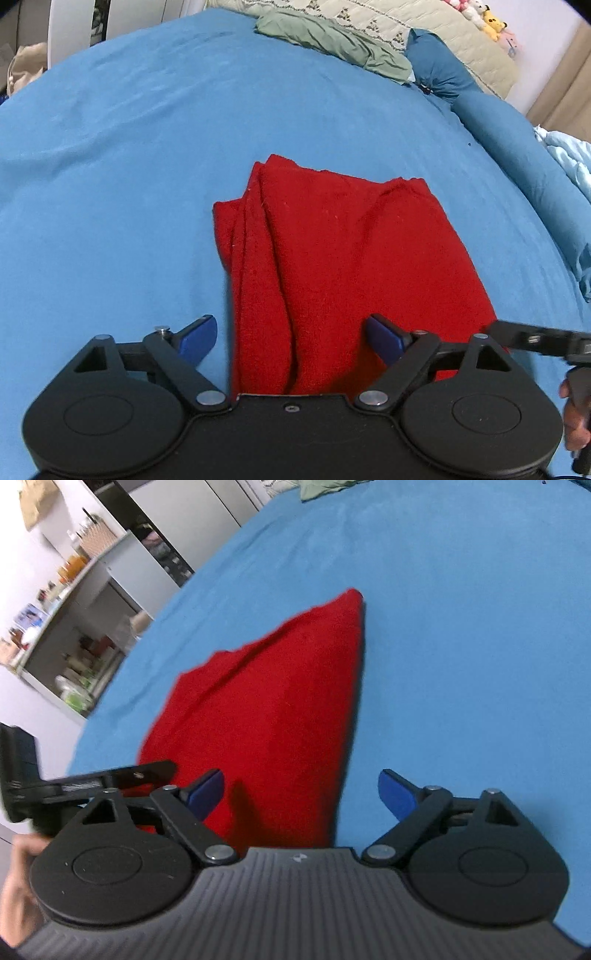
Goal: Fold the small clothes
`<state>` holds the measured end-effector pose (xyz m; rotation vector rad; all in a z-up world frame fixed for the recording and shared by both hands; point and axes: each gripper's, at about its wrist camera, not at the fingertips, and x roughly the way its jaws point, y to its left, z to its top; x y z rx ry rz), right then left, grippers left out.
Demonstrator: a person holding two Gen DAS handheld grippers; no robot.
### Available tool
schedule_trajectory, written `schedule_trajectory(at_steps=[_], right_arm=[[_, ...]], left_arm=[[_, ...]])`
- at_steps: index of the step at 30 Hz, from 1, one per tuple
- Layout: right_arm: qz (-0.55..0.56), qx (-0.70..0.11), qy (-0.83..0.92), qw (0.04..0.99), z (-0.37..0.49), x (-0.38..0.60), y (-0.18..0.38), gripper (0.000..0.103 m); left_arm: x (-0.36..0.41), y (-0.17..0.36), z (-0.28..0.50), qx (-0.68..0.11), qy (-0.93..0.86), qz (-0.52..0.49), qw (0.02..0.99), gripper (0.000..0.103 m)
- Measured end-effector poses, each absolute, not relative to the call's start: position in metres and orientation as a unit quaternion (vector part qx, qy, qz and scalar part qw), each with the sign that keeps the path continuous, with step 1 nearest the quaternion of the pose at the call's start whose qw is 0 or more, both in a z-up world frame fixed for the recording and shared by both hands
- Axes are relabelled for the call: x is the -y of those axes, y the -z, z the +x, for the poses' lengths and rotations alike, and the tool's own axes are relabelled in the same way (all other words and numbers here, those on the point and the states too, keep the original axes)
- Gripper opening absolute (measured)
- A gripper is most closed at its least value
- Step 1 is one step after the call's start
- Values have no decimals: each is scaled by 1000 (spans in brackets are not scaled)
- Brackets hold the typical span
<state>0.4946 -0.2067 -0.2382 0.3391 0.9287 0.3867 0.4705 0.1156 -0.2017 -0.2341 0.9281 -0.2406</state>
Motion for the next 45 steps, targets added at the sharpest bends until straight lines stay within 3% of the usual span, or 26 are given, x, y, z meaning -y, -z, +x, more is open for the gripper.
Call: schedule_trajectory(at_steps=[3,7,9,14,22,29,33,35,37,39,41,45], right_arm=[[182,-438,-188,860,495,207,247,94],[182,-426,-210,861,495,201,244,55],[180,-409,-219,867,492,197,238,45],[209,-367,-239,874,469,212,206,39],[196,-329,-202,901,363,272,149,39],[203,-411,-101,883,301,320,210,39],[230,-403,-99,880,292,328,231,40],[208,-403,-99,886,293,321,227,41],[194,-398,-99,891,291,316,220,52],[191,-378,-97,901,290,320,214,67],[198,-355,-85,910,294,325,211,75],[172,-352,-47,919,306,326,219,76]], left_arm=[[-117,205,467,-443,119,-112,882,74],[-114,203,466,-441,122,-124,880,46],[-114,197,464,-437,114,-132,883,29],[-99,163,443,-406,136,-122,896,25],[-35,124,355,-347,226,-89,906,25],[18,192,308,-399,228,-81,884,25],[17,199,300,-392,212,-74,892,27],[17,195,301,-393,210,-73,892,36],[16,189,305,-390,198,-70,897,50],[12,182,303,-372,184,-65,908,81],[6,181,300,-354,160,-60,919,84],[3,193,313,-374,140,-65,914,84]])
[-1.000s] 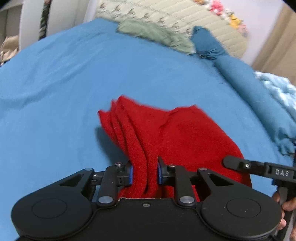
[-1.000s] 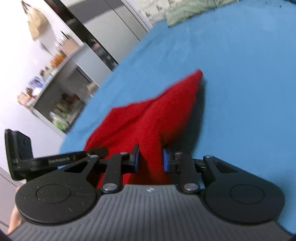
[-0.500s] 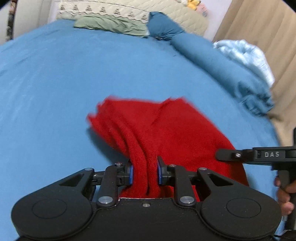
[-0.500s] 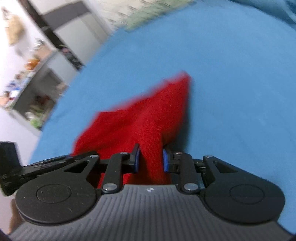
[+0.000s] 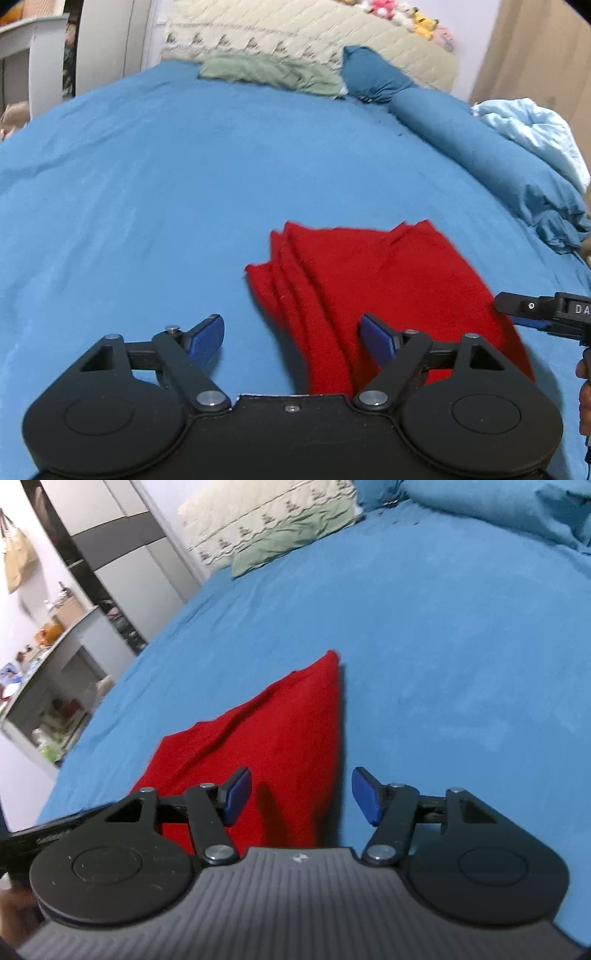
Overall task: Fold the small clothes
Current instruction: 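Open the left gripper and lift both grippers away from the sweater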
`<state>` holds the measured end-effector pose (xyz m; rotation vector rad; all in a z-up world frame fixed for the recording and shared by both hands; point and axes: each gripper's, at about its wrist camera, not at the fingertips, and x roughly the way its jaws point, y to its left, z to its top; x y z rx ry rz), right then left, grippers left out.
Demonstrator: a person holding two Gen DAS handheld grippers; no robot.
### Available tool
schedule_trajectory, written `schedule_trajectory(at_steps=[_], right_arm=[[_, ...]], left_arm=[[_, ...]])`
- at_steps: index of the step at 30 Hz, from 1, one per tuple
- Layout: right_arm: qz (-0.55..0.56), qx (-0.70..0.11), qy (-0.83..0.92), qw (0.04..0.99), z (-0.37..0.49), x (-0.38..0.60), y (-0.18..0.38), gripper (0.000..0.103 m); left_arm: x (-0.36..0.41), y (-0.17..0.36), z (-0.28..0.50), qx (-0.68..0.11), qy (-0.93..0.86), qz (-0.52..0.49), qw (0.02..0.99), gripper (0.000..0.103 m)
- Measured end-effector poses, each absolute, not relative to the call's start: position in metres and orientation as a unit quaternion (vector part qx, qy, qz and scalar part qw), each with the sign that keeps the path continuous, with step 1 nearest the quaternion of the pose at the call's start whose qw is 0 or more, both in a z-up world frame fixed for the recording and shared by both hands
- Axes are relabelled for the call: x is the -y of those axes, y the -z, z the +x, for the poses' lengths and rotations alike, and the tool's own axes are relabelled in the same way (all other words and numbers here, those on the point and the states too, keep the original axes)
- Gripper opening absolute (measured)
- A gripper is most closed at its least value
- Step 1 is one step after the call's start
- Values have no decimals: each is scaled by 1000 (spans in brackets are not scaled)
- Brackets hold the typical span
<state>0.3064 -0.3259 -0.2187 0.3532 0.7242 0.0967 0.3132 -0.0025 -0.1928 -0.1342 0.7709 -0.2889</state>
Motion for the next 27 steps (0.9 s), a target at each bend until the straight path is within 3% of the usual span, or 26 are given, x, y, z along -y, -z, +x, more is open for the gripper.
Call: schedule_trajectory(at_steps=[9,12,15,20,22,25,27], right_arm=[[158,-371,-33,915,311,328,242,77],[160,-369,-34,915,306,324,219,70],[143,-347,-39,926,287,316,176,71],[106,-321,-33,941,233,303,102,79],[90,-311,-28,946,207,297,77,89],[64,-300,-17,952,164,287,45,103],[43,-299,-10,953,139,281,31,103]], left_arm=[[0,217,312,-391,129,-60,909,84],[2,201,310,-404,124,-56,905,76],[2,164,293,-387,114,-41,914,76],[4,92,246,-362,114,-16,925,78],[2,64,221,-356,110,-9,928,79],[-1,27,182,-342,101,-1,934,94],[-2,7,153,-328,92,6,940,101]])
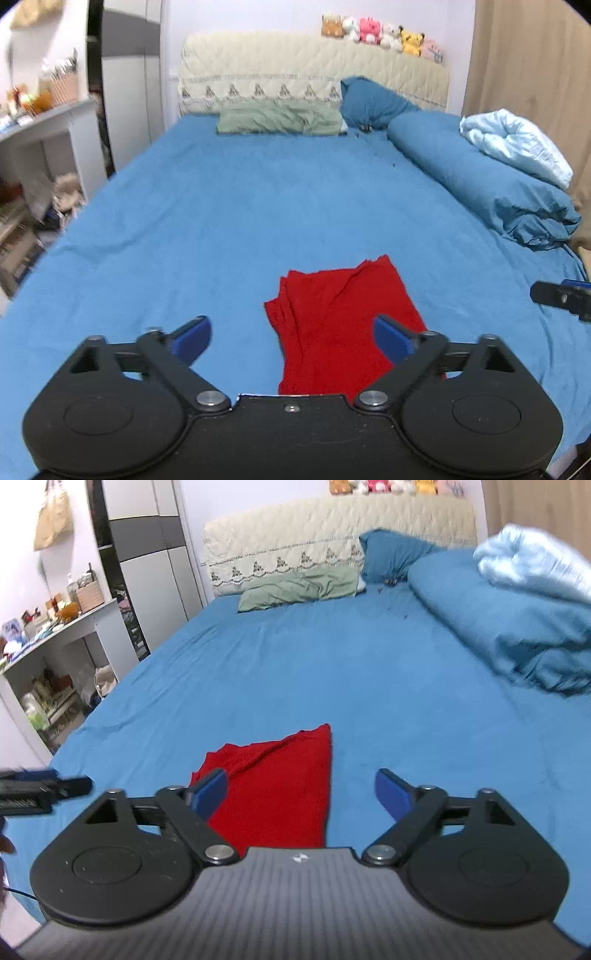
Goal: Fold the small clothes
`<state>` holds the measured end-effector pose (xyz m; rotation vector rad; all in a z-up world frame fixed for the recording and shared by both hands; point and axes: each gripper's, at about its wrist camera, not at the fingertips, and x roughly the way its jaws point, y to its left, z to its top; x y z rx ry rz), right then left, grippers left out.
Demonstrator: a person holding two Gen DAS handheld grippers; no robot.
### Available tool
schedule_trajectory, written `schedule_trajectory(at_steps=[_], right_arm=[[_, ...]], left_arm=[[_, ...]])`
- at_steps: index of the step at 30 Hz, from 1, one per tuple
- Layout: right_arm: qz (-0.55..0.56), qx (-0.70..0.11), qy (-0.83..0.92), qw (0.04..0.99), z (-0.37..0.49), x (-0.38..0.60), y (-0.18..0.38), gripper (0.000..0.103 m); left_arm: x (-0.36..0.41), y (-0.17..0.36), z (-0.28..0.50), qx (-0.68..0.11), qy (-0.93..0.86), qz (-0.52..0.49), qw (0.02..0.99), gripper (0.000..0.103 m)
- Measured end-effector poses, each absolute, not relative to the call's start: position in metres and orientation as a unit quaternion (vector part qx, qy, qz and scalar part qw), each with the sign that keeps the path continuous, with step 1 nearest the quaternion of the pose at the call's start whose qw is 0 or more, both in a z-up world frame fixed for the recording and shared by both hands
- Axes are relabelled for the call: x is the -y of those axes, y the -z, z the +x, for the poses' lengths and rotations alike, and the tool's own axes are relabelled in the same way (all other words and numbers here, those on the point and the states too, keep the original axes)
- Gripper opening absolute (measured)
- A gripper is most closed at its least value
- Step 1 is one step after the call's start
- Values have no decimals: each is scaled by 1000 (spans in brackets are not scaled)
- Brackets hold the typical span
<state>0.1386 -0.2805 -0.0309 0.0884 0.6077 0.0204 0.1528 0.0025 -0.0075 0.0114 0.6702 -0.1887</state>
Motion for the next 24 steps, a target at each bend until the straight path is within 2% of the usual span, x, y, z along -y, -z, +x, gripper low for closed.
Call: schedule_trajectory(at_steps=[10,24], right_arm=[[18,-326,23,945,36,265,12,103],[13,-367,48,929,-13,247,43,103]], left_arm=[[0,-13,44,-312,57,11,948,103],[4,7,2,-323,69,21,944,103]])
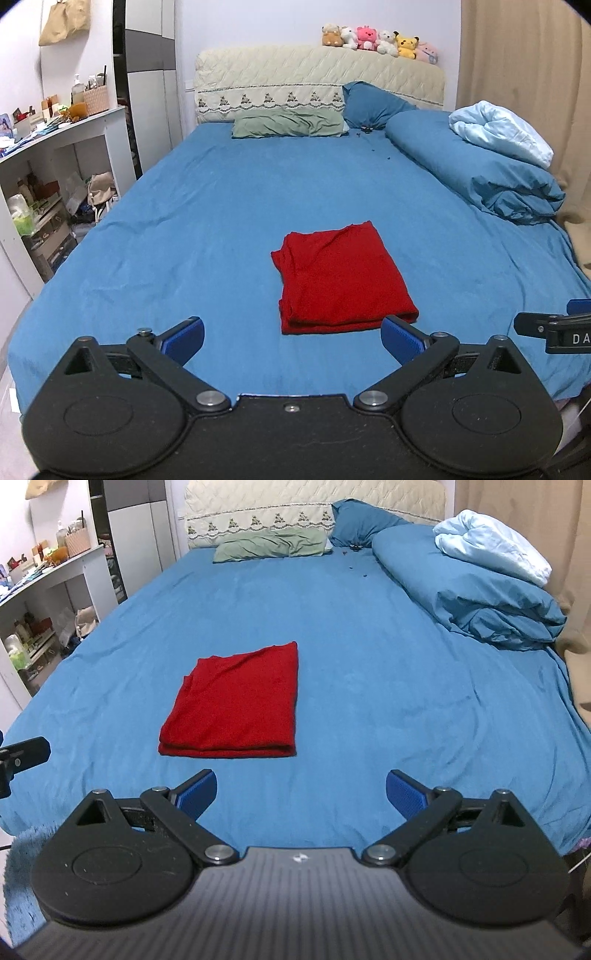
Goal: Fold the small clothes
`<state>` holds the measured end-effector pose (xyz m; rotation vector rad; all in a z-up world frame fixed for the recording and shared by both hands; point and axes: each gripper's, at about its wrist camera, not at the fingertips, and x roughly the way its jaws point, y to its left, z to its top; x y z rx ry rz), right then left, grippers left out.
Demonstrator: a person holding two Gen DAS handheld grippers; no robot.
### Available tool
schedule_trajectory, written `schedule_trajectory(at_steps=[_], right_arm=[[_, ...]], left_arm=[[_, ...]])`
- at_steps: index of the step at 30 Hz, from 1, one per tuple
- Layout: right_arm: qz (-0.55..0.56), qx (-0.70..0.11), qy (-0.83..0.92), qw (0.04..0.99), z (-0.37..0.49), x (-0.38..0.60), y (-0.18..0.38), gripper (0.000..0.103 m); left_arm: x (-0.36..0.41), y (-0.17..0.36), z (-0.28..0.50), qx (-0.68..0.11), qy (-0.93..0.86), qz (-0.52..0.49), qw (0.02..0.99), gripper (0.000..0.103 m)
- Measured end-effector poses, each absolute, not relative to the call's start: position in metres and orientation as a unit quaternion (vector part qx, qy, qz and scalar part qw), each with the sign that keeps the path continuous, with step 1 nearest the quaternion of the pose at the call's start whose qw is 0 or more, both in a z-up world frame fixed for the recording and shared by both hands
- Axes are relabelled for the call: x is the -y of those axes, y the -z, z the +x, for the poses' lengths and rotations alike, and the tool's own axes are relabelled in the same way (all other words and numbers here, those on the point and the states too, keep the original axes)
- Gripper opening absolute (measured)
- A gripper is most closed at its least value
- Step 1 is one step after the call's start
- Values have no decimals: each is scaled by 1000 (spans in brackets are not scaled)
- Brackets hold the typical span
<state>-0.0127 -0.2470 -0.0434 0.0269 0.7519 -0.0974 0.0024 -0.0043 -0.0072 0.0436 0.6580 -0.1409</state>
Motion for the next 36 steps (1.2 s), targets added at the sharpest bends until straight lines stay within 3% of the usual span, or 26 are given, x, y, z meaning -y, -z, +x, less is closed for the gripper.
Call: schedule_trajectory(at_steps=[36], right_arm=[[7,-363,45,931,-17,241,37,103]], left_arm=[[-3,6,-3,-321,72,2,944,103]])
